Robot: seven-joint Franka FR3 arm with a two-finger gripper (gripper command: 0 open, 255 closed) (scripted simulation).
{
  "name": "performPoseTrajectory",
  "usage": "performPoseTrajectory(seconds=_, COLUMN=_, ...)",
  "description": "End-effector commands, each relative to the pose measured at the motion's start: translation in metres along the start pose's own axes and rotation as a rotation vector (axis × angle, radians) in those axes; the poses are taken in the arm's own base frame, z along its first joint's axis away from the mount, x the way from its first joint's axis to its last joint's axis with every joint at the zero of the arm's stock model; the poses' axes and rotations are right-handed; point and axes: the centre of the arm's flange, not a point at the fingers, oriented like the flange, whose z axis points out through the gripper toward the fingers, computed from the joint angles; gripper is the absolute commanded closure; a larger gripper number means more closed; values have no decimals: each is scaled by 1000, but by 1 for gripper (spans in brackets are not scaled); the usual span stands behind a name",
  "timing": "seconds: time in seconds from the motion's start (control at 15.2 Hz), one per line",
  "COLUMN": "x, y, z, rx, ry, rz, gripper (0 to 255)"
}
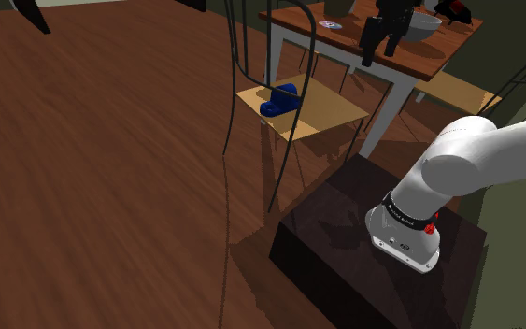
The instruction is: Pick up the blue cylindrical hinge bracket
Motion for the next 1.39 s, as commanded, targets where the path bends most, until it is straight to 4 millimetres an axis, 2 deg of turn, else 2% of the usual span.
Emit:
performPoseTrajectory(seconds=0.0, x=0, y=0, z=0, rx=0, ry=0, rz=0, gripper=0)
performPoseTrajectory(seconds=0.33, x=46, y=38, z=30, rx=48, ry=31, rz=-217, gripper=0)
performPoseTrajectory(seconds=0.66, x=101, y=64, z=60, rx=96, ry=62, rz=-433, gripper=0)
performPoseTrajectory(seconds=0.99, x=160, y=76, z=89, rx=144, ry=92, rz=-650, gripper=0)
performPoseTrajectory(seconds=1.32, x=222, y=74, z=116, rx=192, ry=123, rz=-866, gripper=0)
